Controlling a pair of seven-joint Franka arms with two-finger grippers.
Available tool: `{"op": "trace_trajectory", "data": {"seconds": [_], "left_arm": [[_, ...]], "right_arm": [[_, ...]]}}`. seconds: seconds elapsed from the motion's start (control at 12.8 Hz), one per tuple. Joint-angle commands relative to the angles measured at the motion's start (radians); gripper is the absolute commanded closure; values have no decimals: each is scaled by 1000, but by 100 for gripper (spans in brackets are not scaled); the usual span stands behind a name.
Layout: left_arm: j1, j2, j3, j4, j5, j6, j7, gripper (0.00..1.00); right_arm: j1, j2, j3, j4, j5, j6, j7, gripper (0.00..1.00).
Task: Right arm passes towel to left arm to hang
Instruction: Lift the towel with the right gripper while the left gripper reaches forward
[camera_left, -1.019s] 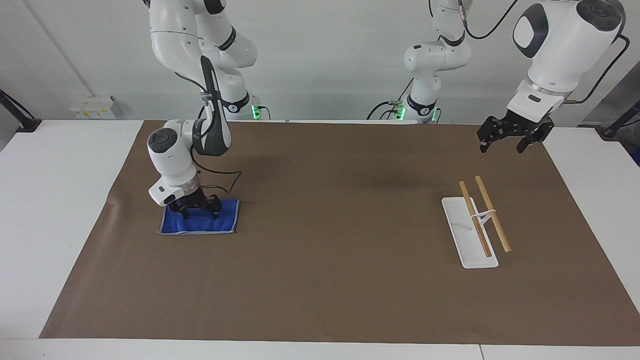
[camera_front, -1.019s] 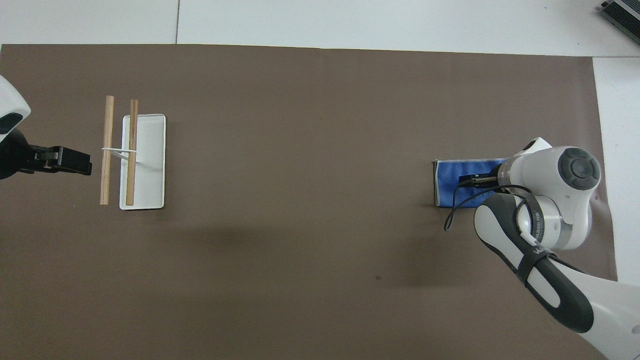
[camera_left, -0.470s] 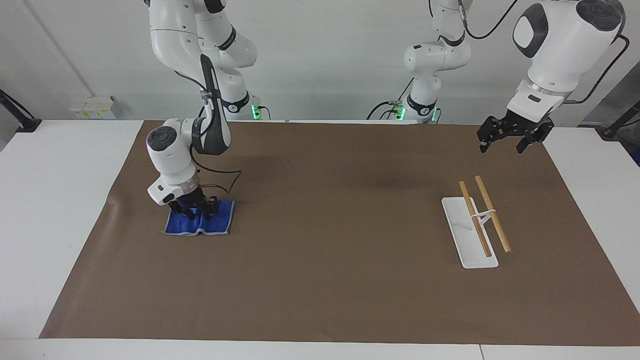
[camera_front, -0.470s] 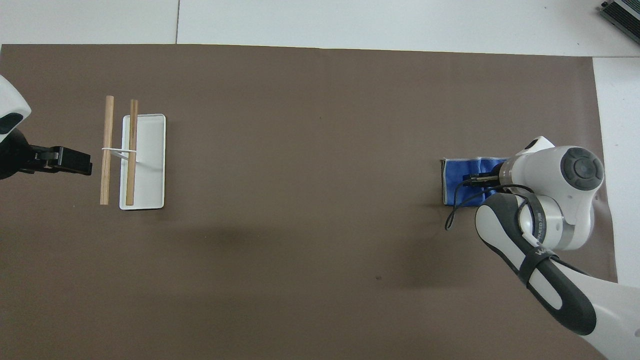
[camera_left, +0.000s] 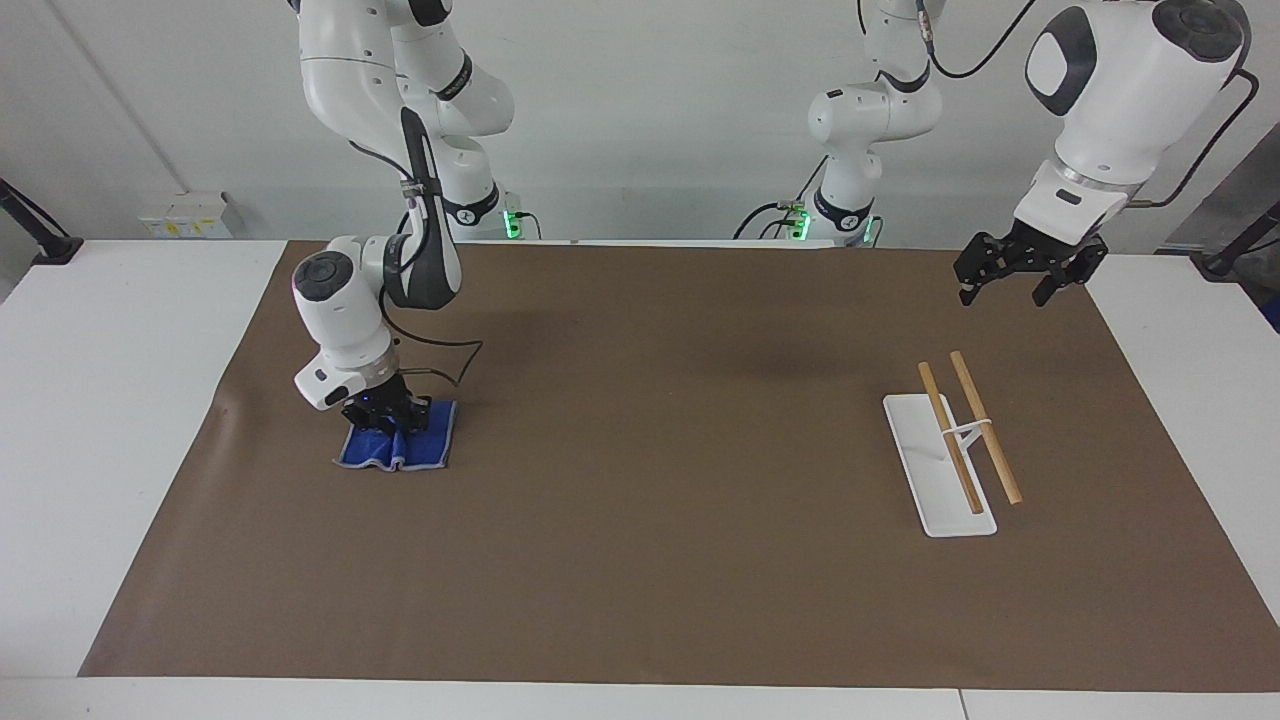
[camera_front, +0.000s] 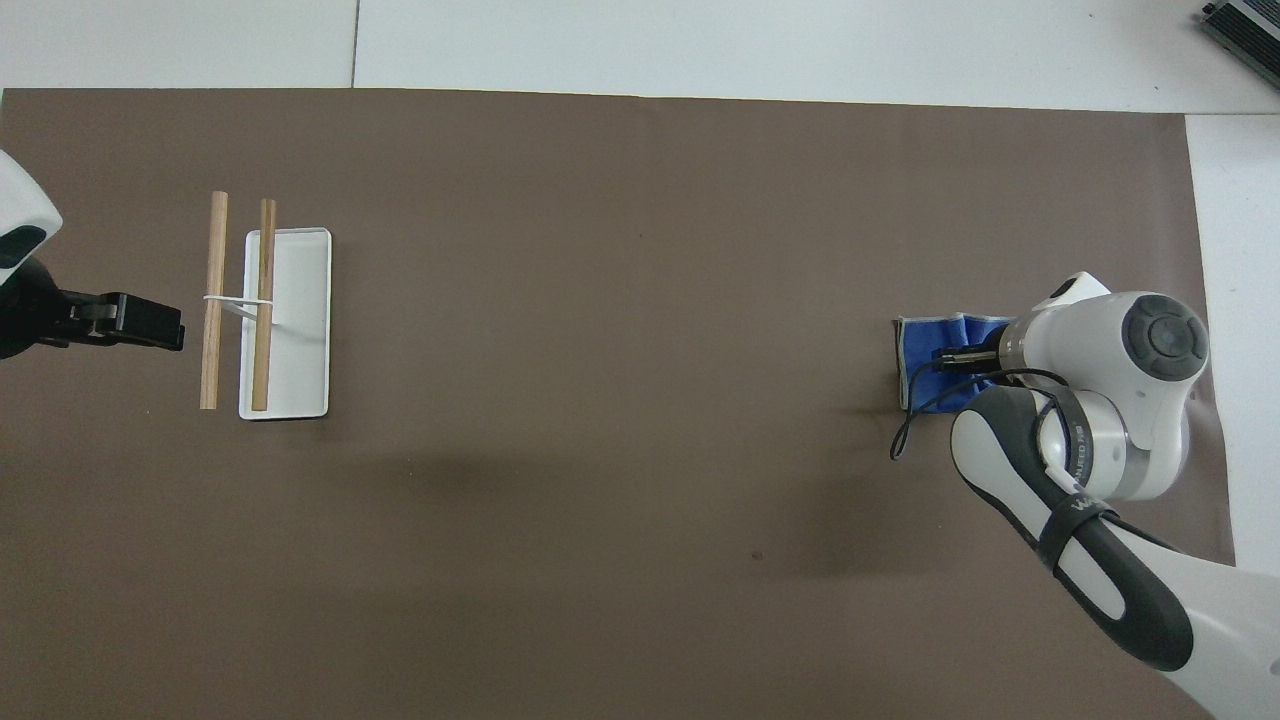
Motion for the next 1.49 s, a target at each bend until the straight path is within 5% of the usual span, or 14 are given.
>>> {"op": "trace_trajectory", "data": {"seconds": [0.0,0.31,1.41], "left_arm": [[3,-10,-1,-3,-5,-3,1,0],[5,-9,-1,-3,-5,-3,1,0],[-9,-10,-7,-9,-35,6,-4,0]], "right_arm": [[-8,-17,21,-9,3,13,25,92],[-5,-94,48,-1,29,-33,48,100],[161,-285,93,19,727,-129,27,100]]}}
